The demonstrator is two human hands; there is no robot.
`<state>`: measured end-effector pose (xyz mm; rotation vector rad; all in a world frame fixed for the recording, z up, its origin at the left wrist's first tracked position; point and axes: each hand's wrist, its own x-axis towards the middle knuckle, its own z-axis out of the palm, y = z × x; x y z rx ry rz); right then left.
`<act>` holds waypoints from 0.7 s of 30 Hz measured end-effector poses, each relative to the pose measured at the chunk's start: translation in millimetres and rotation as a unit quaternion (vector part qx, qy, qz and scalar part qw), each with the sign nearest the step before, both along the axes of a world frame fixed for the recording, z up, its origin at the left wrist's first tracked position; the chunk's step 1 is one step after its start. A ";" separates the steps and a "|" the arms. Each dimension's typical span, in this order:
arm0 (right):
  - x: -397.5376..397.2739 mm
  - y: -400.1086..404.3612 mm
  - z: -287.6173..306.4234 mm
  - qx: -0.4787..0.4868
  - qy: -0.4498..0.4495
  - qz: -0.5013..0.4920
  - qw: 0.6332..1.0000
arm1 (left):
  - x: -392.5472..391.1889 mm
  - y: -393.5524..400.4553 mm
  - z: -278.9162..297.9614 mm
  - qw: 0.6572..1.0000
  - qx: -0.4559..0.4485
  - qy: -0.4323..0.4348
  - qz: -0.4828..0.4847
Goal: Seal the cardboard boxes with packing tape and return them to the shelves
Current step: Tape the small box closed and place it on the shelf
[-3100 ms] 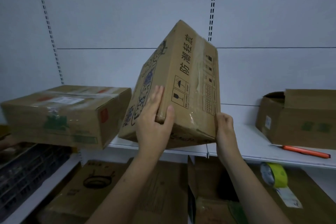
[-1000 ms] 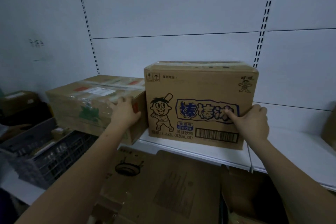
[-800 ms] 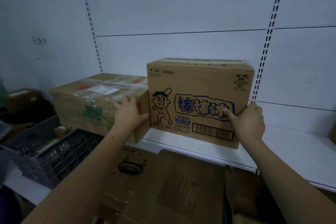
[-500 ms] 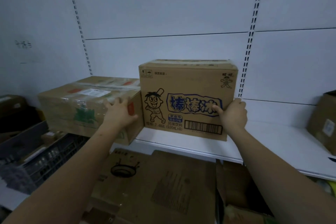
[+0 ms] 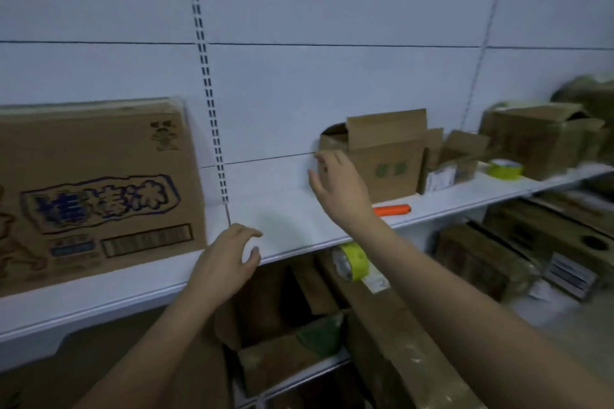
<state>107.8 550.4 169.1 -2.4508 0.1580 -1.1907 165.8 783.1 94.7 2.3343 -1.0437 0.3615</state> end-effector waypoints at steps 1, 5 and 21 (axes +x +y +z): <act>-11.2 -28.8 -5.0 -0.009 0.016 -0.024 1.000 | 0.1 -19.3 -8.0 1.000 0.013 0.005 -0.015; -40.6 -131.4 -37.4 -0.024 0.135 -0.068 0.988 | 6.6 -87.2 -32.2 0.998 0.044 0.041 -0.033; 59.5 -317.5 4.1 0.023 0.052 -0.112 0.992 | 68.8 -208.2 -59.8 0.973 0.134 0.184 0.041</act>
